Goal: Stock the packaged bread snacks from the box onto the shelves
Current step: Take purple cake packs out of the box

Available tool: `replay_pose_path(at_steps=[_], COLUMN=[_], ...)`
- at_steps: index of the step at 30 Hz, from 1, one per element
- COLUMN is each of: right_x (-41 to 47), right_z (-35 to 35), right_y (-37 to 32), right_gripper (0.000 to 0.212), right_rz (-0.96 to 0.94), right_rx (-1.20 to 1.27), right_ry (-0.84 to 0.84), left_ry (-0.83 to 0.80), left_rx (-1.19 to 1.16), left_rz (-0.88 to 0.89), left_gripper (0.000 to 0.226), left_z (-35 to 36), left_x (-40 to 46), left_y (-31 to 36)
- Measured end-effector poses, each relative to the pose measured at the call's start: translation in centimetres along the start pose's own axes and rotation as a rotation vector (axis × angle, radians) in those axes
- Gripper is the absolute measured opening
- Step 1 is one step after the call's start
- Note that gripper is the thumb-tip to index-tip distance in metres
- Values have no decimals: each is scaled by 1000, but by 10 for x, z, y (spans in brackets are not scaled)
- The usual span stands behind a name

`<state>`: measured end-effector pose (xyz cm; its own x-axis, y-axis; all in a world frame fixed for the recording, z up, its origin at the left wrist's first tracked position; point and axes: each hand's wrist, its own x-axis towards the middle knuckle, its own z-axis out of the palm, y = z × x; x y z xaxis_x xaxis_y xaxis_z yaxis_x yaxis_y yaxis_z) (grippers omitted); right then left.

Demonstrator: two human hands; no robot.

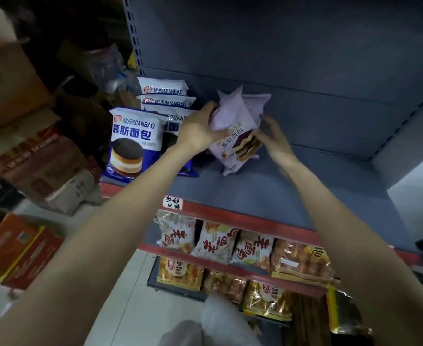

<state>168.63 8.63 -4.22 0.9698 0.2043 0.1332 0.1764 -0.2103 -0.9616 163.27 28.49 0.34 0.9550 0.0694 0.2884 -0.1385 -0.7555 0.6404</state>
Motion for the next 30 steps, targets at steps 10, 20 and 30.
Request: replay_pose_path(at_steps=[10, 20, 30], right_x=[14, -12, -154], right_z=[38, 41, 6], right_y=[14, 2, -101], right_gripper=[73, 90, 28], right_rz=[131, 287, -249], right_rx=[-656, -841, -815], right_ry=[153, 65, 332], left_ry=[118, 34, -91], left_rx=[683, 502, -333], left_rz=[254, 190, -53], left_gripper=[55, 68, 14], left_z=[30, 3, -53], left_x=[68, 6, -89], left_y=[4, -11, 74])
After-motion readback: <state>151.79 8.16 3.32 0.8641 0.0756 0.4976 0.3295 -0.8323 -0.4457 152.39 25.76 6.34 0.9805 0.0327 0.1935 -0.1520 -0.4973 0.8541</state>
